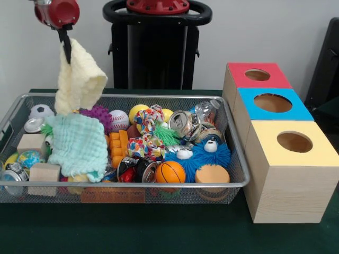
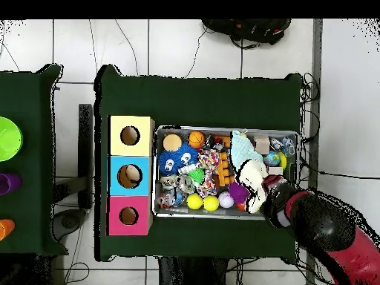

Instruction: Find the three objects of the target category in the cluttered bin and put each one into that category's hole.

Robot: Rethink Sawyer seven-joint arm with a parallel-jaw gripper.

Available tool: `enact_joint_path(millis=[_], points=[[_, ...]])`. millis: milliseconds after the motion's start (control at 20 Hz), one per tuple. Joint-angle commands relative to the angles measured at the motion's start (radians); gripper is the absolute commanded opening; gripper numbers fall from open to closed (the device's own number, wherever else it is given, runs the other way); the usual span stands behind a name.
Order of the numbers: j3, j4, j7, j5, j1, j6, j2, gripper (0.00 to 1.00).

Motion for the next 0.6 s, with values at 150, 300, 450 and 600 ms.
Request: enact_joint_path(millis=[150, 300, 450, 600], points=[[0.095, 0.004, -0.077, -0.060, 0.012, -0.009, -0.055, 0.00], [0.093, -0.001, -0.077, -0.064, 0.013, -0.005, -0.053, 0.00], [0.092, -0.009, -0.080, -0.065, 0.012, 0.007, -0.051, 0.00], [0.092, -0.012, -0.081, -0.069, 0.010, 0.012, -0.051, 0.00]])
